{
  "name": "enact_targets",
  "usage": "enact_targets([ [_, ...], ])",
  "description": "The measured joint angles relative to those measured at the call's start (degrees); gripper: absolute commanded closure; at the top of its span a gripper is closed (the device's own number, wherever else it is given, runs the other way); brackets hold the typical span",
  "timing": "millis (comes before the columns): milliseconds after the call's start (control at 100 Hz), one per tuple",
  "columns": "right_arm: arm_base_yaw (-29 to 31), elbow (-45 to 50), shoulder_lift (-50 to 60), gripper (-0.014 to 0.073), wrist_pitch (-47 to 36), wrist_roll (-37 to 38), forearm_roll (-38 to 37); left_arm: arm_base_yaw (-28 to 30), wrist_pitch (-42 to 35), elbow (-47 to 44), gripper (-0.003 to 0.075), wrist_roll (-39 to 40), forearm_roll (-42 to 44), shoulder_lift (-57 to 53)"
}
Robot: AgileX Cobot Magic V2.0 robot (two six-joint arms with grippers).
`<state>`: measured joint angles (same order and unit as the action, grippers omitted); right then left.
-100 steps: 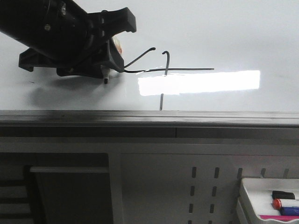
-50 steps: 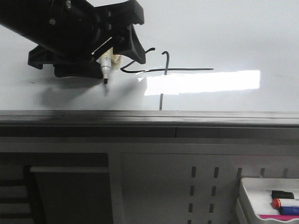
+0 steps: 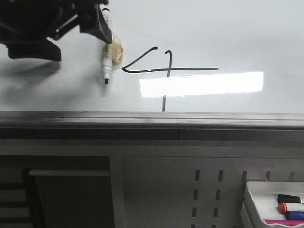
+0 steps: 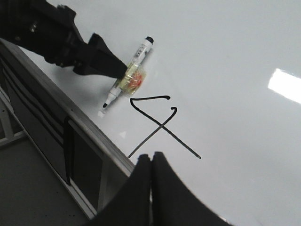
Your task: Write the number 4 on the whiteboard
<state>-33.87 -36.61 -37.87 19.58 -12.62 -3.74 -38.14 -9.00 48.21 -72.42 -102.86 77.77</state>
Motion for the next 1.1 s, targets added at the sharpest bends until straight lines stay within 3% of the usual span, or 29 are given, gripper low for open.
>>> enact_targets([
  [130,0.00,0.00,0.41,0.0657,-0.14,0.00,0.00,-3.17,0.03,-0.27,0.0143,-0.76,2.71,-6.46],
  [200,0.00,0.00,1.54,0.0657,0.10,0.00,0.00,-5.25,-0.57,-1.46,0.0206,-2.61,3.92,-10.41],
  [400,1.22,3.96,10.89,0.0657,0.69,0.00,-1.74,-10.99,-8.30,-11.46,0.0519,-9.81,4.32,-26.23],
  [530,2.56,10.36,20.01,0.0657,1.06,0.00,-2.51,-12.72,-9.36,-20.39,0.0743,-11.38,4.32,-38.00],
  [800,3.23,16.53,34.74,0.0658,1.64,0.00,-2.72,-13.33,-7.80,-32.19,0.0741,-11.78,3.97,-53.14],
  [1100,3.23,16.53,37.63,0.0658,1.29,0.00,-2.85,-13.33,-6.42,-34.34,0.0741,-11.87,3.97,-55.72],
])
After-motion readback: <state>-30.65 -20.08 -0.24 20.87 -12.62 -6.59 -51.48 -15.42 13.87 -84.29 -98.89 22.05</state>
